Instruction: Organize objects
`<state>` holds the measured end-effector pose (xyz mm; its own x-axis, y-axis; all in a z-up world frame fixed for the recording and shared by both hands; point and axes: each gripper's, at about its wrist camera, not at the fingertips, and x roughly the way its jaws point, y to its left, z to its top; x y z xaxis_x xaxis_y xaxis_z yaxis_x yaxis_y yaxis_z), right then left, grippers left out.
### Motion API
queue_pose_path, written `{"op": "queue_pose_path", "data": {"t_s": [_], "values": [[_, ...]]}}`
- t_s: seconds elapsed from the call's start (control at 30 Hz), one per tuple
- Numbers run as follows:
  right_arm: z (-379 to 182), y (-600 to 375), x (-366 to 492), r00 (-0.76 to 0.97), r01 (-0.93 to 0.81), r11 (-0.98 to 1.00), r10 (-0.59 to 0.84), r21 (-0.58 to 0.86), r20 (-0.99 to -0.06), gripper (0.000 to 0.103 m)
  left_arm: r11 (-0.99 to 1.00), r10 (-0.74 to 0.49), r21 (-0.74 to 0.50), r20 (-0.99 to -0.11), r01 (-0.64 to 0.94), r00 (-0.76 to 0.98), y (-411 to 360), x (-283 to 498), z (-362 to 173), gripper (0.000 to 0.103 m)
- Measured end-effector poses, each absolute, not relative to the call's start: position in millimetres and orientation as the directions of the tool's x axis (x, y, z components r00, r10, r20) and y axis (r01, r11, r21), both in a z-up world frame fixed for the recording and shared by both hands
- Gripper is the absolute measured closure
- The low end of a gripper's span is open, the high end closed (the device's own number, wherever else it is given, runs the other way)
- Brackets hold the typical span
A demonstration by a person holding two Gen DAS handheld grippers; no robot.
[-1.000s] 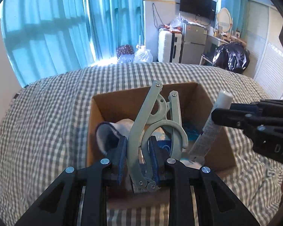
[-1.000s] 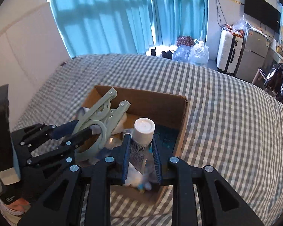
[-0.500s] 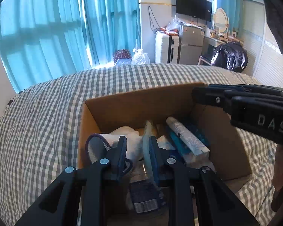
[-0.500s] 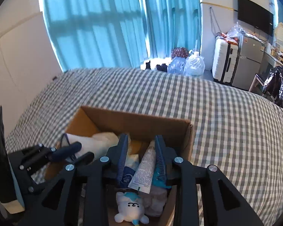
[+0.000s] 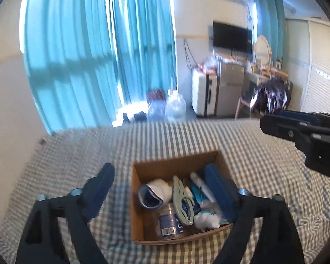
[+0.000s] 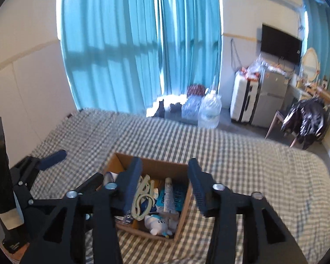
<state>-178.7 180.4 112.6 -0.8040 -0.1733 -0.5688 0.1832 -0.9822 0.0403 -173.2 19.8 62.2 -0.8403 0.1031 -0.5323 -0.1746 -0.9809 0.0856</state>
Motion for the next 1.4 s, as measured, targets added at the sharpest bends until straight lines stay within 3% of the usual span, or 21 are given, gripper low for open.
{"op": "queue_pose_path", "data": {"t_s": [0.07, 0.13, 0.23, 0.53, 0.8, 0.93, 1.23, 1.4], "values": [[140, 180, -151, -0.830, 0.163, -0.986, -0.151, 0.025, -0.537, 0.054, -0.983, 0.088, 0.100, -0.483, -0.155, -0.871, 17, -149, 89, 0.008], [164, 183, -118, -0.858, 0.147, -0.989, -0.139, 0.023, -0.494, 0.043, -0.983, 0.089, 0.102, -0.449, -0.150, -0.889, 16, -126, 112, 0.005], [192, 184, -73, -0.893, 0.135, -0.991, -0.127, 0.013, -0.431, 0.034, -0.985, 0.088, 0.098, -0.408, -0.140, -0.909, 11, -93, 135, 0.001], [221, 188, 26, -0.943, 0.092, -0.995, -0.098, 0.032, -0.318, 0.014, -0.991, 0.125, 0.009, -0.324, -0.135, -0.938, -15, -14, 174, 0.000], [197, 184, 43, -0.952, 0.078, -0.996, -0.084, 0.031, -0.293, 0.008, -0.992, 0.057, 0.096, -0.272, -0.086, -0.961, -22, 18, 168, 0.000], [178, 184, 32, -0.955, 0.063, -0.998, -0.063, 0.010, -0.291, 0.000, -0.993, 0.052, 0.087, -0.287, -0.081, -0.956, -26, 12, 150, 0.000], [119, 186, -5, -0.967, 0.035, -0.999, -0.026, -0.031, -0.253, 0.000, -0.996, 0.078, 0.024, -0.276, -0.088, -0.958, -27, -4, 105, 0.000], [84, 185, -30, -0.945, 0.048, -0.999, -0.049, 0.009, -0.322, 0.000, -0.997, 0.075, 0.012, -0.256, -0.081, -0.964, -26, -10, 73, 0.000]]}}
